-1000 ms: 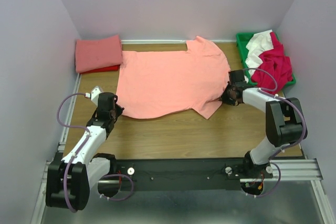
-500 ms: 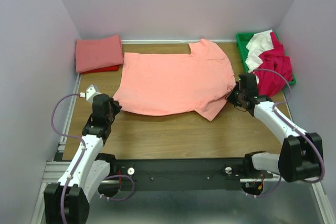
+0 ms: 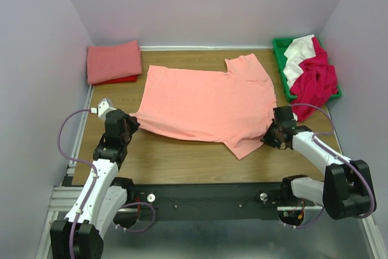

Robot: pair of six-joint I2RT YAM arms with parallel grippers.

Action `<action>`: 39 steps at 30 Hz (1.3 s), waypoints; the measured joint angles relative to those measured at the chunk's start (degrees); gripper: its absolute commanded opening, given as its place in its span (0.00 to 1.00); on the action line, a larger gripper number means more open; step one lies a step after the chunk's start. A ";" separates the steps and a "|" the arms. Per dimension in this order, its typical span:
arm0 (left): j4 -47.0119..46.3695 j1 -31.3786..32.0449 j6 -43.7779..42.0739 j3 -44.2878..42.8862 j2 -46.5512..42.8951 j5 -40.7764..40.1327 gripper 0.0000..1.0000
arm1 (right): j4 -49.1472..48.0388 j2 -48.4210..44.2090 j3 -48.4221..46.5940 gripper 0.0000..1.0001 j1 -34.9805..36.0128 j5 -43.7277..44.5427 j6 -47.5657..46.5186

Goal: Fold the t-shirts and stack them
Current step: Flatten the tshirt out

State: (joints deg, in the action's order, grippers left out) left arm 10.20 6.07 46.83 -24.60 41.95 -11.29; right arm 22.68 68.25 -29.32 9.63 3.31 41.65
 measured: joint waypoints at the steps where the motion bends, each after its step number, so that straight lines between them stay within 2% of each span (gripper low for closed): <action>1: -0.02 0.00 0.00 0.04 0.00 0.02 0.00 | 0.02 -0.31 0.20 0.27 0.00 -0.22 0.15; 5: 0.00 0.00 -0.02 0.33 0.07 0.11 0.00 | -0.04 -1.44 1.11 0.27 0.00 -2.29 1.46; 9: 0.00 0.00 -0.02 0.37 0.04 0.20 0.00 | 0.13 -2.54 2.08 0.17 0.00 -4.33 2.29; 12: 0.00 0.00 -0.02 0.42 0.04 0.20 0.00 | 1.05 -3.32 2.51 0.02 0.00 -5.14 2.60; 13: 0.00 0.00 -0.02 0.42 0.04 0.22 0.00 | 1.36 -3.48 2.54 0.00 0.00 -5.33 2.71; 23: 0.00 0.00 -0.07 0.42 -1.05 0.98 0.00 | 4.39 -11.08 1.70 0.00 0.00 -3.17 1.62; 29: 0.02 0.00 -0.15 -0.68 -2.69 3.10 0.00 | 5.20 -17.86 -6.95 0.01 0.00 -0.48 -0.59; 34: -0.28 0.02 -0.15 -5.44 -2.29 3.43 0.00 | 0.90 -16.33 -16.31 0.00 0.00 2.03 -2.25; 39: -2.34 0.02 -0.55 -12.59 1.88 3.37 0.00 | -5.20 -11.13 -19.91 0.00 0.00 3.48 -3.19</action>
State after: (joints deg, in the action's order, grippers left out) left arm 7.86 6.09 46.28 -37.19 43.83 -7.92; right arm 17.47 57.12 -49.23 9.63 6.79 38.46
